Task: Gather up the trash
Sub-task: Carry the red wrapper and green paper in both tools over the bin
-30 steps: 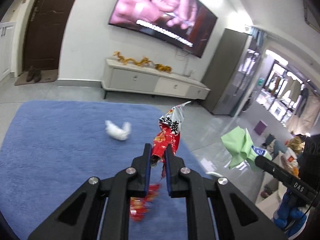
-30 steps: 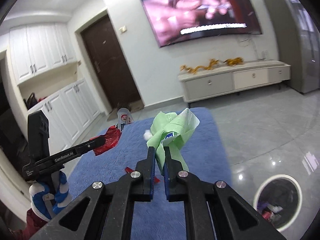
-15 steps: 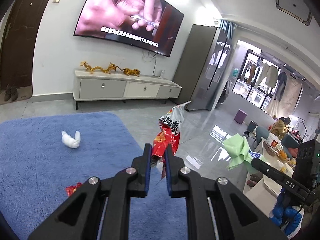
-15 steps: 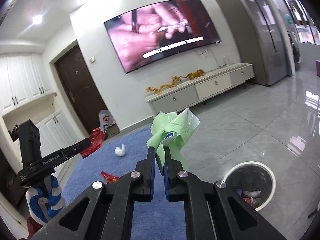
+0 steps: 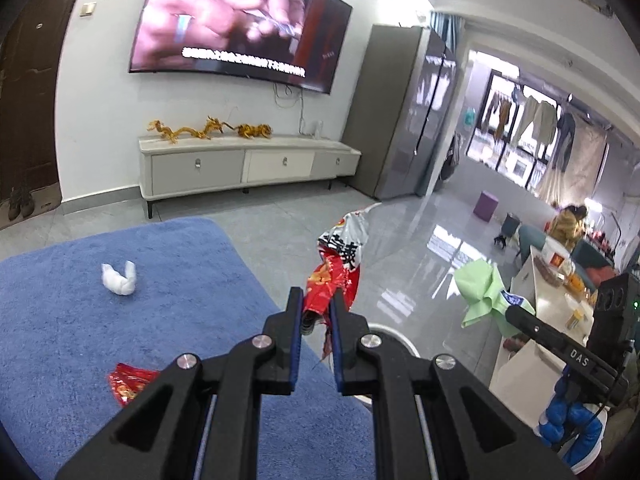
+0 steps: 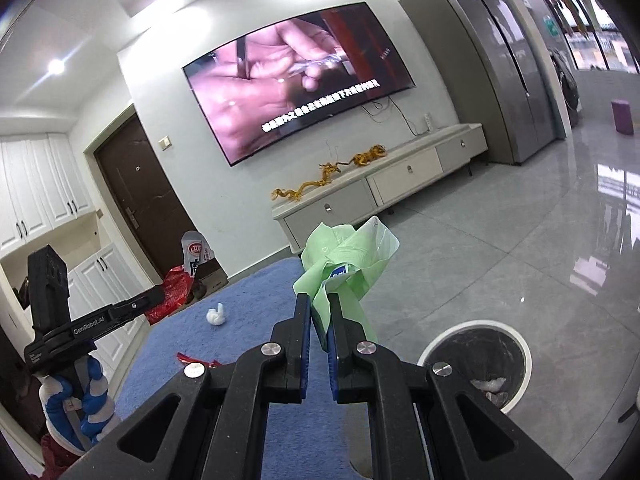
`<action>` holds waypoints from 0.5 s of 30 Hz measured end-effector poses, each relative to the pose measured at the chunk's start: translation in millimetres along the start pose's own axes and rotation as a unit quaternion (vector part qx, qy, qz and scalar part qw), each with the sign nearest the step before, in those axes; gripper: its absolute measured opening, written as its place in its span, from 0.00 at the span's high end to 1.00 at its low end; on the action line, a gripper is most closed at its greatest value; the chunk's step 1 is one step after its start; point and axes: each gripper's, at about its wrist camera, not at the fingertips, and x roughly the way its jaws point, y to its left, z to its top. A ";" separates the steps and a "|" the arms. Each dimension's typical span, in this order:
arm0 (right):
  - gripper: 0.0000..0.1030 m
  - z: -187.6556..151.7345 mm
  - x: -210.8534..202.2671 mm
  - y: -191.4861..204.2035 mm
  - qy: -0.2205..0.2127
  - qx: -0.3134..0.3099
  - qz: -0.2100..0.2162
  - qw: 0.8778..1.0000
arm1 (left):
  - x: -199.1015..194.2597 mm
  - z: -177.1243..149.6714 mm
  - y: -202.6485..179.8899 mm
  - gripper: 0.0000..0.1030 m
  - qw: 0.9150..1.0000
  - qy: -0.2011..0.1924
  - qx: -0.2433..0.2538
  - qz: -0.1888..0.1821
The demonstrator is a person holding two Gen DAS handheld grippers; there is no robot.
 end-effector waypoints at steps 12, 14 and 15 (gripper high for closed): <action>0.93 -30.1 31.7 -108.3 0.043 0.113 -0.057 0.991 | 129.1 -21.3 -78.8 0.88 0.989 0.117 0.086 -0.022; 0.93 -35.0 37.7 -126.2 0.053 0.126 -0.070 0.988 | 151.6 -27.0 -88.1 0.88 0.986 0.135 0.090 -0.028; 0.93 -36.7 39.3 -132.2 0.057 0.131 -0.075 0.987 | 164.5 -30.6 -93.3 0.88 0.985 0.144 0.092 -0.031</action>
